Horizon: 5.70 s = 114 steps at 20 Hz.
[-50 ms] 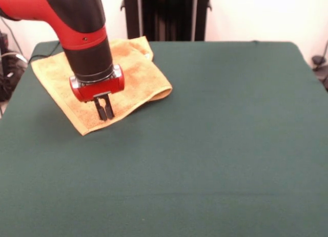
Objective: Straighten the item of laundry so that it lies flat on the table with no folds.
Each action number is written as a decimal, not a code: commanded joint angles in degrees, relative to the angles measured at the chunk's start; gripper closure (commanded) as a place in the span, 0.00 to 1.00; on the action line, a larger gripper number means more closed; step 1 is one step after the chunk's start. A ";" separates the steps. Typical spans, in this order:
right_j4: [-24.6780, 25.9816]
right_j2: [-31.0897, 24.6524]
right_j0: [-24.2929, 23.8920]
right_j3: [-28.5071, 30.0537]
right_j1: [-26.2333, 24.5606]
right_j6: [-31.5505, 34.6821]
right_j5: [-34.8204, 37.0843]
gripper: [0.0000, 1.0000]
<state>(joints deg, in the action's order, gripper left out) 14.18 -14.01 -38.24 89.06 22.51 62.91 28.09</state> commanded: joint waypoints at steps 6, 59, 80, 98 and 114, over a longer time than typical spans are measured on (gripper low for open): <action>2.60 -7.93 0.93 -1.68 -5.27 2.17 -6.83 1.00; 8.05 -18.14 1.08 -17.94 -14.86 -9.48 10.96 1.00; 12.69 -22.58 3.74 -33.14 -19.11 -19.23 27.32 1.00; 17.61 -26.53 8.52 -53.48 -24.40 -32.84 47.04 1.00; 16.47 -24.31 9.67 -55.27 -24.32 -35.00 47.41 1.00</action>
<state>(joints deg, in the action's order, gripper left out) 28.99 -33.21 -31.49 34.18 1.80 44.05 81.62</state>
